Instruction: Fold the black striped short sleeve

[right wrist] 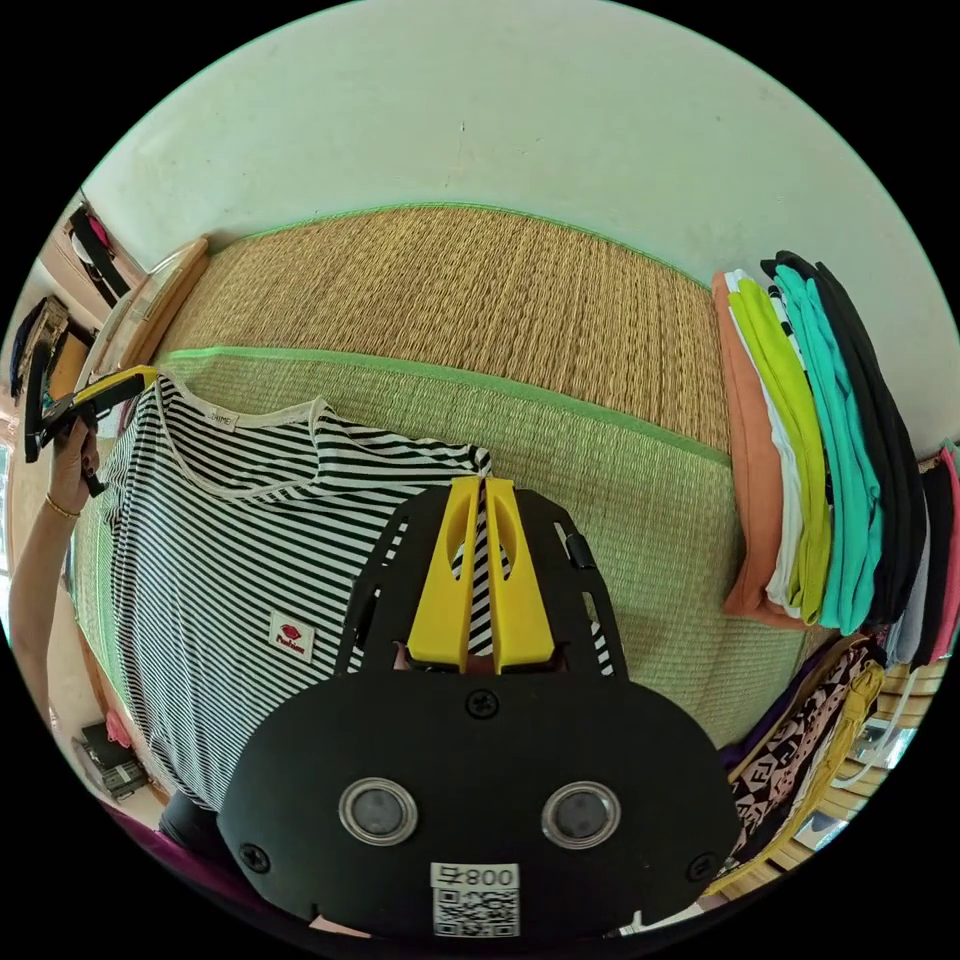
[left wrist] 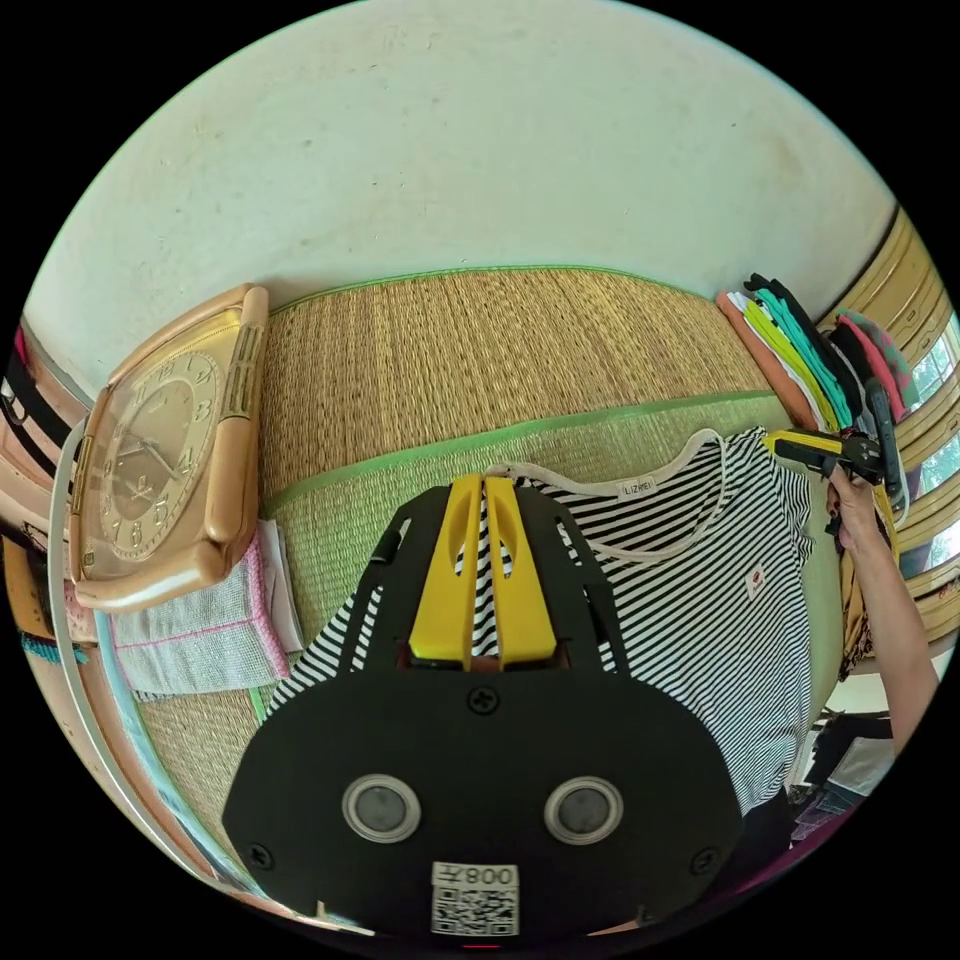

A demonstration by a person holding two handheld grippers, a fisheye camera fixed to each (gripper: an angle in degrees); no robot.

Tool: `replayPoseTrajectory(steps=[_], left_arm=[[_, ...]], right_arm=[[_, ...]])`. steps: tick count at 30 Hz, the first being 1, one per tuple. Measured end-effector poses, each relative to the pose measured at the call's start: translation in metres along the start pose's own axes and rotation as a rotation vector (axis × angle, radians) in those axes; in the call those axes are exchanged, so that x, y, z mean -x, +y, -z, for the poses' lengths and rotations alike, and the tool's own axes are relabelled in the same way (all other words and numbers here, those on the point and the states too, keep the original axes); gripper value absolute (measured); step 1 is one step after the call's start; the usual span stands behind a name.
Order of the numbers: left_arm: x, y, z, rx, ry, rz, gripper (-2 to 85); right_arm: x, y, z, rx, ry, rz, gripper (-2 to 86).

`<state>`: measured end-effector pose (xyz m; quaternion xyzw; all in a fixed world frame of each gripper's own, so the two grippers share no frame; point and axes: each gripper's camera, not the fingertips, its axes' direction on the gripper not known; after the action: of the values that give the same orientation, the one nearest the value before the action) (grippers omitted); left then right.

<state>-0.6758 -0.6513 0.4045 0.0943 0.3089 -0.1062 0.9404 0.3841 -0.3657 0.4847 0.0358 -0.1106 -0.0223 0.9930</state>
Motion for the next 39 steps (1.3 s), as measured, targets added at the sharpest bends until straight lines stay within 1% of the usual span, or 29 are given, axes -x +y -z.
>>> replayPoseTrajectory(steps=[2, 5, 6, 10, 12, 14, 16, 18, 22, 25, 28, 30, 32, 34, 37, 39], left_arm=[[0.000, -0.003, 0.000, -0.006, 0.019, -0.006, 1.4], [0.004, 0.000, -0.017, 0.076, 0.058, 0.012, 3.0], [0.007, 0.006, -0.020, 0.087, 0.067, 0.033, 4.8], [0.019, 0.036, -0.002, -0.029, 0.140, 0.048, 7.0], [0.020, 0.048, 0.004, -0.056, 0.183, 0.036, 7.1], [0.016, 0.057, 0.006, -0.059, 0.215, 0.007, 7.1], [0.001, 0.063, 0.000, -0.025, 0.297, -0.063, 7.1], [-0.016, 0.064, -0.007, 0.002, 0.334, -0.130, 7.0], [-0.059, 0.069, -0.025, 0.063, 0.336, -0.288, 6.3], [-0.073, 0.074, -0.035, 0.104, 0.320, -0.328, 4.6], [-0.071, 0.082, -0.035, 0.091, 0.340, -0.320, 3.2], [-0.065, 0.087, -0.035, 0.098, 0.369, -0.302, 2.9], [-0.058, 0.094, -0.032, 0.093, 0.404, -0.280, 2.8], [-0.044, 0.107, -0.019, 0.041, 0.443, -0.229, 3.0], [-0.018, 0.129, 0.003, -0.020, 0.467, -0.162, 3.4], [0.001, 0.144, 0.016, -0.043, 0.432, -0.121, 3.6]], right_arm=[[-0.004, -0.003, 0.004, -0.010, -0.019, 0.003, 0.5], [-0.011, -0.003, -0.013, 0.076, -0.023, -0.007, 1.3], [-0.013, -0.001, -0.014, 0.075, -0.030, -0.015, 1.6], [-0.023, 0.015, 0.005, -0.022, -0.067, -0.044, 5.5], [-0.024, 0.020, 0.016, -0.066, -0.087, -0.045, 7.2], [-0.016, 0.026, 0.027, -0.114, -0.136, -0.029, 8.1], [-0.003, 0.027, 0.029, -0.134, -0.175, 0.008, 8.1], [0.015, 0.023, 0.024, -0.110, -0.196, 0.064, 8.1], [0.047, 0.006, 0.002, -0.057, -0.164, 0.135, 7.6], [0.052, -0.003, -0.013, -0.015, -0.127, 0.130, 5.4], [0.042, -0.007, -0.019, 0.008, -0.136, 0.101, 2.7], [0.031, -0.010, -0.019, 0.000, -0.192, 0.066, 2.3], [0.013, -0.012, -0.017, -0.039, -0.328, -0.004, 2.3], [0.006, -0.013, -0.019, -0.036, -0.399, -0.024, 2.9], [-0.001, -0.003, -0.017, -0.047, -0.396, -0.040, 5.3], [-0.014, 0.009, -0.005, -0.088, -0.412, -0.058, 6.8]])
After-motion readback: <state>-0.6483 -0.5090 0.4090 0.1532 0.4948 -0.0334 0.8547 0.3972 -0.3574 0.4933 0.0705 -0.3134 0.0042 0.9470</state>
